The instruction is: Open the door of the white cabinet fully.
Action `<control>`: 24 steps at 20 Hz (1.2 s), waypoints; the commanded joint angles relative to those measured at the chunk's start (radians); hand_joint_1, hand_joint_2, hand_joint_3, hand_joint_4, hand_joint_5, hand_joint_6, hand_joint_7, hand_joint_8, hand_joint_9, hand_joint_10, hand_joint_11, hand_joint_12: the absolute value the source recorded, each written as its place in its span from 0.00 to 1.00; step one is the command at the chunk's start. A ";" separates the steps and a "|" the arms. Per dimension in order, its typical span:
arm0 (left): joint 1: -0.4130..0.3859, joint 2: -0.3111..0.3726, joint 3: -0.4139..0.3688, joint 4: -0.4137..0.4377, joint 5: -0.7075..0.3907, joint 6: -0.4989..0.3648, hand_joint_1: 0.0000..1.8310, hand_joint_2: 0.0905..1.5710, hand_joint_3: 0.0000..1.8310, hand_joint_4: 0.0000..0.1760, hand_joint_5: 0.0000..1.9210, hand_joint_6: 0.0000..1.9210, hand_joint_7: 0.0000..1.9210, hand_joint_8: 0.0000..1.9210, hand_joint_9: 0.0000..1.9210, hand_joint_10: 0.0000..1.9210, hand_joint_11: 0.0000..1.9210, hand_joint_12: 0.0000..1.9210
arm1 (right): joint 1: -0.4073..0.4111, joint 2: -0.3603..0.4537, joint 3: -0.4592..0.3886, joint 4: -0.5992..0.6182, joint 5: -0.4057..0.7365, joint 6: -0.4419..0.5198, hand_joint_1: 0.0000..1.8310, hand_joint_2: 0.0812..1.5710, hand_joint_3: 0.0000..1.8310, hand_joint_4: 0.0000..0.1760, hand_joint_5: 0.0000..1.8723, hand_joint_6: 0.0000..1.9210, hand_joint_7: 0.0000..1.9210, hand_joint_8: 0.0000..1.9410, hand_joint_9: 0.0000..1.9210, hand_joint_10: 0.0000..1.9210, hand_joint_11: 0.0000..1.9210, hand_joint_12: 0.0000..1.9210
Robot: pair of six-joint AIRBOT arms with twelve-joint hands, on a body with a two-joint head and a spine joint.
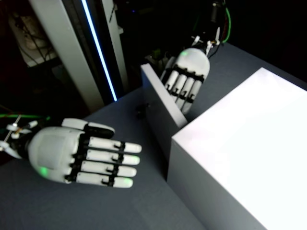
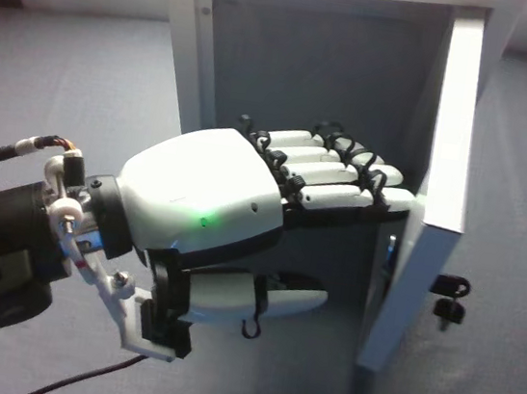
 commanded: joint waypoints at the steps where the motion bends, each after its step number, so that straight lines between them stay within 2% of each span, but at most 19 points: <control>1: -0.012 -0.005 0.002 -0.013 -0.126 -0.004 0.30 0.89 0.00 0.00 0.13 0.00 0.12 0.01 0.11 0.00 0.12 0.06 | 0.001 0.000 0.007 0.026 0.129 0.009 0.30 0.87 0.00 0.00 0.19 0.00 0.17 0.00 0.11 0.00 0.08 0.00; 3: -0.020 -0.020 0.008 -0.011 -0.130 -0.004 0.22 0.92 0.00 0.00 0.14 0.00 0.13 0.00 0.11 0.00 0.11 0.06 | 0.002 -0.004 0.009 0.027 0.129 0.009 0.28 0.87 0.00 0.00 0.19 0.00 0.18 0.00 0.12 0.00 0.09 0.00; 6: -0.035 -0.034 0.013 -0.002 -0.131 -0.004 0.35 0.85 0.00 0.00 0.13 0.00 0.12 0.00 0.10 0.00 0.11 0.05 | 0.002 -0.005 0.012 0.027 0.129 0.009 0.27 0.87 0.00 0.00 0.19 0.00 0.18 0.00 0.12 0.00 0.09 0.00; 7: -0.040 -0.042 0.017 0.003 -0.131 -0.004 0.38 0.83 0.00 0.00 0.09 0.00 0.09 0.00 0.08 0.00 0.10 0.05 | 0.002 -0.005 0.013 0.027 0.129 0.009 0.30 0.86 0.00 0.00 0.20 0.00 0.18 0.00 0.12 0.00 0.08 0.00; 9: -0.047 -0.056 0.023 0.008 -0.127 -0.004 0.36 0.85 0.00 0.00 0.08 0.00 0.09 0.00 0.09 0.00 0.10 0.05 | 0.002 -0.006 0.014 0.027 0.129 0.009 0.30 0.86 0.00 0.00 0.20 0.00 0.18 0.00 0.11 0.00 0.08 0.00; 11: -0.056 -0.074 0.032 0.012 -0.124 -0.004 0.40 0.84 0.00 0.00 0.09 0.00 0.10 0.00 0.11 0.01 0.12 0.05 | 0.002 -0.007 0.016 0.027 0.129 0.009 0.30 0.86 0.00 0.00 0.20 0.00 0.17 0.00 0.11 0.00 0.08 0.00; 12: -0.060 -0.080 0.035 0.014 -0.122 -0.004 0.34 0.83 0.00 0.00 0.06 0.00 0.07 0.00 0.09 0.00 0.10 0.04 | 0.002 -0.008 0.018 0.027 0.129 0.009 0.29 0.86 0.00 0.00 0.20 0.00 0.17 0.00 0.11 0.00 0.09 0.00; 15: -0.068 -0.092 0.041 0.018 -0.121 -0.004 0.33 0.82 0.00 0.00 0.06 0.00 0.07 0.00 0.08 0.00 0.07 0.03 | 0.002 -0.011 0.020 0.027 0.129 0.009 0.29 0.85 0.00 0.01 0.20 0.00 0.17 0.00 0.11 0.00 0.08 0.00; 18: -0.060 -0.075 0.036 0.017 -0.121 -0.008 0.34 0.81 0.00 0.00 0.06 0.00 0.07 0.00 0.07 0.00 0.08 0.03 | 0.002 -0.011 0.020 0.027 0.129 0.011 0.30 0.85 0.00 0.04 0.20 0.00 0.18 0.00 0.11 0.00 0.08 0.00; 19: -0.053 -0.061 0.031 0.013 -0.122 -0.012 0.37 0.80 0.00 0.00 0.06 0.00 0.06 0.00 0.08 0.00 0.09 0.03 | 0.002 -0.010 0.020 0.027 0.129 0.011 0.31 0.84 0.00 0.10 0.21 0.00 0.18 0.00 0.11 0.00 0.08 0.00; 20: -0.046 -0.050 0.028 0.009 -0.124 -0.019 0.41 0.79 0.00 0.00 0.06 0.00 0.07 0.00 0.09 0.01 0.11 0.03 | 0.002 -0.010 0.020 0.030 0.129 0.011 0.31 0.85 0.00 0.08 0.20 0.00 0.17 0.00 0.11 0.00 0.08 0.00; 21: -0.038 -0.037 0.025 0.005 -0.128 -0.026 0.42 0.79 0.00 0.00 0.06 0.00 0.08 0.00 0.09 0.00 0.11 0.03 | 0.002 -0.010 0.020 0.032 0.129 0.012 0.31 0.85 0.00 0.00 0.19 0.00 0.17 0.00 0.11 0.00 0.08 0.00; 22: -0.026 -0.017 0.017 -0.001 -0.134 -0.031 0.38 0.82 0.00 0.00 0.08 0.01 0.10 0.01 0.10 0.00 0.12 0.03 | 0.002 -0.010 0.019 0.034 0.130 0.012 0.31 0.85 0.00 0.00 0.19 0.00 0.16 0.00 0.11 0.00 0.08 0.00; 24: -0.003 0.024 -0.004 -0.016 -0.144 -0.031 0.24 0.91 0.01 0.00 0.15 0.01 0.12 0.00 0.11 0.00 0.13 0.03 | 0.002 -0.006 0.015 0.039 0.132 0.012 0.30 0.85 0.00 0.00 0.19 0.00 0.16 0.00 0.11 0.00 0.09 0.01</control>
